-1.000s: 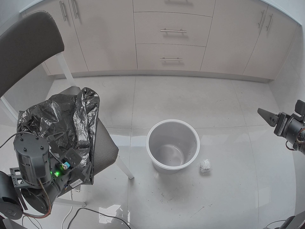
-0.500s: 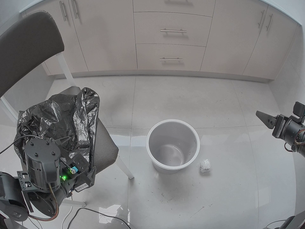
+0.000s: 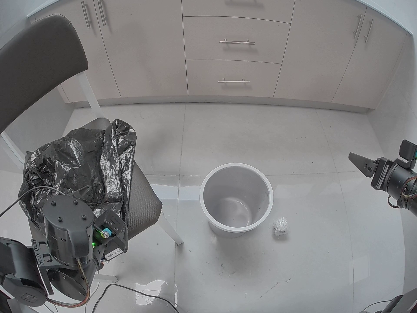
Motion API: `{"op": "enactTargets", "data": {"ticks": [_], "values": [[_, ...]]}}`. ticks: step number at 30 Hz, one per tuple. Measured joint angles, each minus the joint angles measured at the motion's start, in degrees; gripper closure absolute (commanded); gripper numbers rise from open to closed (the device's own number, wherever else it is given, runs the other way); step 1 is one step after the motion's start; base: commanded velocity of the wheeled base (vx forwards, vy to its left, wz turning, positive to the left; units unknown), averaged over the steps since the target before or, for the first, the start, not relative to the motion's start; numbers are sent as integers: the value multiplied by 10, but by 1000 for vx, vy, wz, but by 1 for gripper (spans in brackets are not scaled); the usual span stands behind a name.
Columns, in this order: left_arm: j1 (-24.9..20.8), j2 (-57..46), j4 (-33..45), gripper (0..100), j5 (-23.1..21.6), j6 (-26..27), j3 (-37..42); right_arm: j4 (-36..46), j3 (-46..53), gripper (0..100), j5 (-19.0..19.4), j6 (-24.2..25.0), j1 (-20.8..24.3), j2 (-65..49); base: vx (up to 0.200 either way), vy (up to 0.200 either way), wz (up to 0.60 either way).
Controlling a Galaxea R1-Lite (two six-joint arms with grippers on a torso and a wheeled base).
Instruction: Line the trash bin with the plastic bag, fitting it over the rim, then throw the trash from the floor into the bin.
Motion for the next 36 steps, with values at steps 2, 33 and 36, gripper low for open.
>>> {"op": "enactTargets", "data": {"ticks": [2,33,36], "values": [[0,3,0,0,7,0,1,0,0,0,0,0,0,0,0,0,0],[21,18,-1,100,54,-1,10,-1,1,0,0,0,0,2,0,0,0],[22,20,-1,100,54,-4,9,-1,3,0,0,0,0,1,0,0,0]]}}
